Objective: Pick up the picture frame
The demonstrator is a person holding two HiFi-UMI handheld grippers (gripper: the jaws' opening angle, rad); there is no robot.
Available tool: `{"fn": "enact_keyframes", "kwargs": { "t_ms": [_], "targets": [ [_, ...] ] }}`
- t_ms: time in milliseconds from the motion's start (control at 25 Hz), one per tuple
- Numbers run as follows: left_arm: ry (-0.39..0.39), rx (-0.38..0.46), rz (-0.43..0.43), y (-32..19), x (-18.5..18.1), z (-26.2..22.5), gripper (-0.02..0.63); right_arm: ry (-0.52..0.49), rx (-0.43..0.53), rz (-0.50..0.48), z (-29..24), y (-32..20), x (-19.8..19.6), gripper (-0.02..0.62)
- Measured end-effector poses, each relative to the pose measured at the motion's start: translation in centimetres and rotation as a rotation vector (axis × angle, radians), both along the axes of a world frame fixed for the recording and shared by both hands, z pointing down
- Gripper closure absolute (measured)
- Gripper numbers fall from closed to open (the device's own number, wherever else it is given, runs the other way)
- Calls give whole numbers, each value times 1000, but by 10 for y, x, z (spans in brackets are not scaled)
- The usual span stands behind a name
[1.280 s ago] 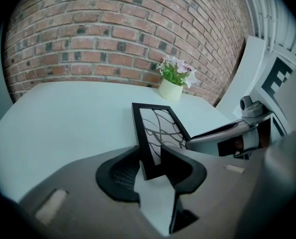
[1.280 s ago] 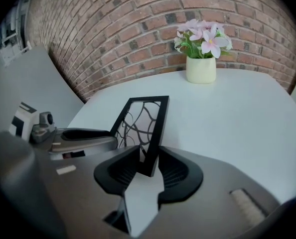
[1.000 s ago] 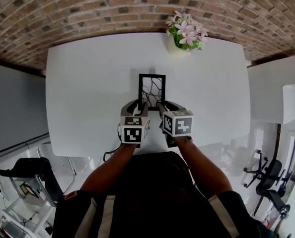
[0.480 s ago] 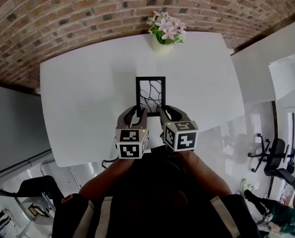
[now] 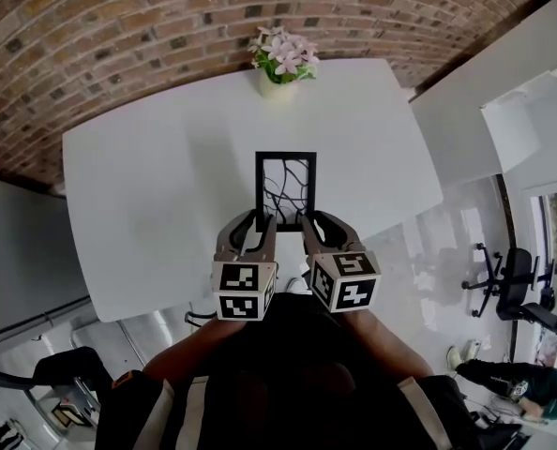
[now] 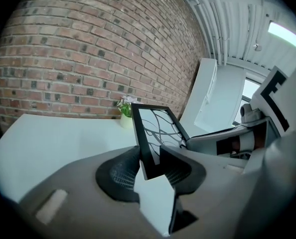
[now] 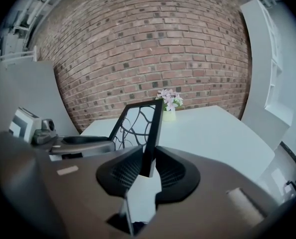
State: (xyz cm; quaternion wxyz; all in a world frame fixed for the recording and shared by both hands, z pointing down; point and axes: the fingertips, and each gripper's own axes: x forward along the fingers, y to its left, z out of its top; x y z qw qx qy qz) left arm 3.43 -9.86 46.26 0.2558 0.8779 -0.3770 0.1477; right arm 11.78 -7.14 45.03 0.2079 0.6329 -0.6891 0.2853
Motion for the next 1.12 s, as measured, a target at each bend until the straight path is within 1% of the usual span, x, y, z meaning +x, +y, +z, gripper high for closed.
{"fn": "enact_keyframes", "kwargs": {
  "t_ms": [280,600,880,1120],
  "targets": [
    [-2,61,-14,32,26,-27,491,-9,68,-16,-25,33,26,517],
    [-31,161,-49,82,62,-68,491,-68,152,-29,-58,80,65,518],
    [-12,197,-98,130,83,-92,491,-93,222,-49,-81,126,88,520],
    [-16,281,-95,160,98,-117,491,-99,282,-54,-101,156,103,520]
  ]
}}
